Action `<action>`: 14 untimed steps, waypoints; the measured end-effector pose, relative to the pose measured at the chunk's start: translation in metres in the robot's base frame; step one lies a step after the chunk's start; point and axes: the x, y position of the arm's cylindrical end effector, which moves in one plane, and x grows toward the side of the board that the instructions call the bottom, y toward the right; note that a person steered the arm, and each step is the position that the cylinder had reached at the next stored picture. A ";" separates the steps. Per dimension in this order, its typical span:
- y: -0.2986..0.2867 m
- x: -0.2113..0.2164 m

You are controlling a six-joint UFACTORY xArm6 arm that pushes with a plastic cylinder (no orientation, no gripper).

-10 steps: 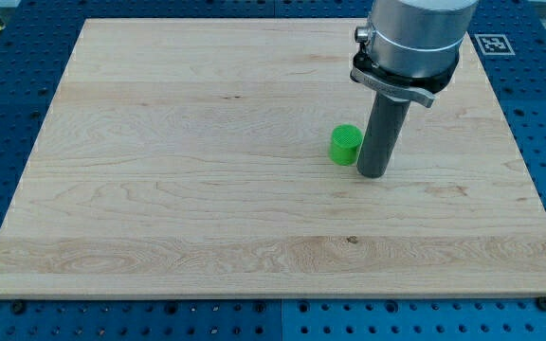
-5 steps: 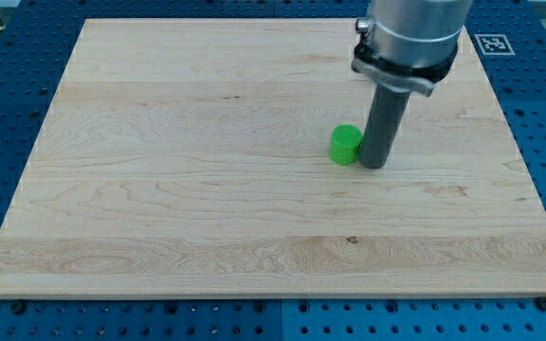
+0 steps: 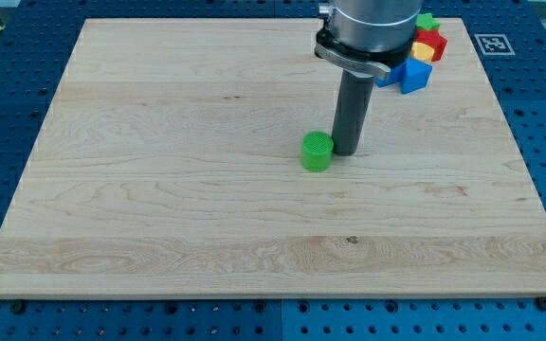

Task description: Move the green circle to the bottom center

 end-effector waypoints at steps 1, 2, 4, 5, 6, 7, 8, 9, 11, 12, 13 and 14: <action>-0.005 -0.027; -0.012 -0.011; -0.041 0.027; -0.051 0.023; -0.065 0.001; -0.065 0.022; -0.065 0.037; -0.065 0.046; -0.065 0.065; -0.065 0.068; -0.070 0.071; -0.116 0.052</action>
